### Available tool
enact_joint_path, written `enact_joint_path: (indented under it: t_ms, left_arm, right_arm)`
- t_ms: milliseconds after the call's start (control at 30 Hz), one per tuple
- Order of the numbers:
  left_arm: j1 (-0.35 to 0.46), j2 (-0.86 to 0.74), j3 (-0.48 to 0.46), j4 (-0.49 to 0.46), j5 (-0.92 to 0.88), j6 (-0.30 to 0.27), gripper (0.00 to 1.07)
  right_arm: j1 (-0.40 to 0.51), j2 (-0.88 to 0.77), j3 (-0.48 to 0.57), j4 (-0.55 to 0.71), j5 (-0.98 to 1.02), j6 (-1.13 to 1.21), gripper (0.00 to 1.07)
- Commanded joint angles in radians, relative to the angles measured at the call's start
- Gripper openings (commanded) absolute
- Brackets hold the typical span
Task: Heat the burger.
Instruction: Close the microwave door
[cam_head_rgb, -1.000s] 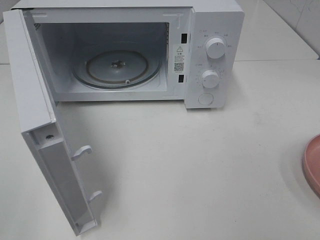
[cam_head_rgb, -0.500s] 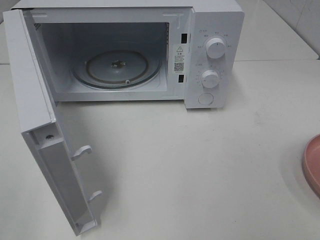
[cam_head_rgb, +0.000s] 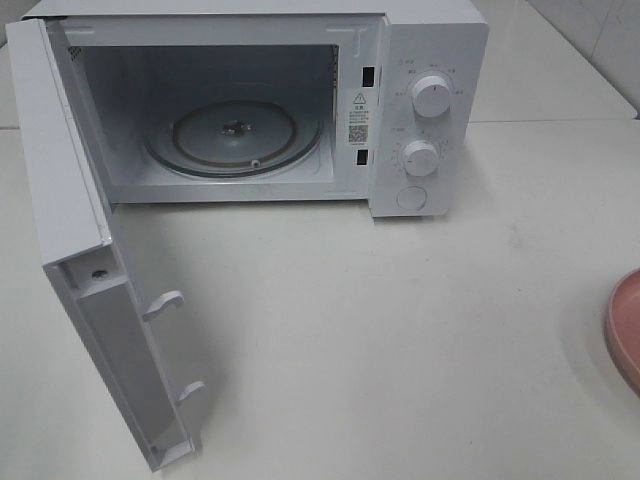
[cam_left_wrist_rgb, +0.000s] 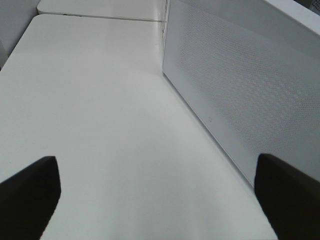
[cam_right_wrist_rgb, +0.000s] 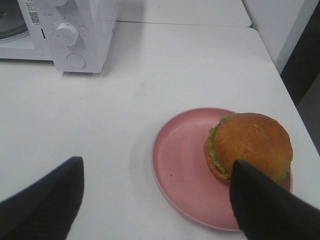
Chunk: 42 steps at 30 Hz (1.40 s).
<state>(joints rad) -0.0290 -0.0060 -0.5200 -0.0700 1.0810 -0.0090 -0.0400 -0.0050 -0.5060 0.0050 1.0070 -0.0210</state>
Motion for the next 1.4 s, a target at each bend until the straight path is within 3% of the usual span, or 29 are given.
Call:
enact_joint_path:
  t_ms: [33, 1133, 1400]
  left_arm:
    - [-0.006, -0.017, 0.001, 0.001, -0.011, 0.0, 0.98]
    - [-0.006, -0.017, -0.004, -0.014, -0.019, -0.002, 0.98]
    - [-0.006, 0.065, -0.029, -0.019, -0.135, -0.004, 0.92]
  right_arm:
    - [-0.006, -0.026, 0.005, 0.001, -0.014, 0.006, 0.76]
    - [-0.006, -0.026, 0.005, 0.001, -0.014, 0.006, 0.76]
    - [-0.006, -0.026, 0.005, 0.001, -0.014, 0.006, 0.76]
